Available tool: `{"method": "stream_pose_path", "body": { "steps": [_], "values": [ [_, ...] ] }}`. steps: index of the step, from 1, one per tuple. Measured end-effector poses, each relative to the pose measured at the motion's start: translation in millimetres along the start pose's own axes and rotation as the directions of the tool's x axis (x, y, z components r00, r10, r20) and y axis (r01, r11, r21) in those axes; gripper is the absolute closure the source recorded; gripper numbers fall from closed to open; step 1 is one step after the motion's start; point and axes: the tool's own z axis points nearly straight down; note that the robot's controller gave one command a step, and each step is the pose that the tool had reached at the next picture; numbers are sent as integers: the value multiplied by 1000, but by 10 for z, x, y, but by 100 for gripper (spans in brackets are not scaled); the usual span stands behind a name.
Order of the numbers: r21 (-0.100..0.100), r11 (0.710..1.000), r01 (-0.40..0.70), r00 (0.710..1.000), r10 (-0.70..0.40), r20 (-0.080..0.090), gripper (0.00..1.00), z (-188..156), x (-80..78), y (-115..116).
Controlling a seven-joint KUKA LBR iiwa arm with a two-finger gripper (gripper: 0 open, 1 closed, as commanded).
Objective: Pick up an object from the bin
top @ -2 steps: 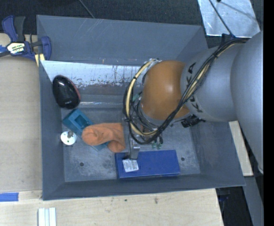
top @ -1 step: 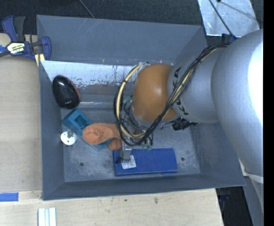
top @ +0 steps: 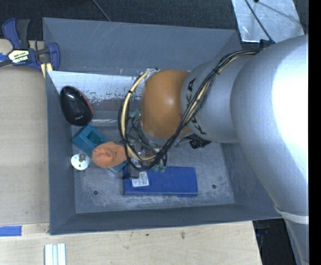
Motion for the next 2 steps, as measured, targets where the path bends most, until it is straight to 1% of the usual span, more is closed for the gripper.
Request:
{"method": "stream_pose_path", "body": {
  "steps": [1, 2],
  "values": [
    [0, 1000, 0, 1000, 0, 0, 100, 0, 0, 0],
    [-6, 999, 38, 999, -38, 23, 100, -1972, -298, -87]
  ]
}}
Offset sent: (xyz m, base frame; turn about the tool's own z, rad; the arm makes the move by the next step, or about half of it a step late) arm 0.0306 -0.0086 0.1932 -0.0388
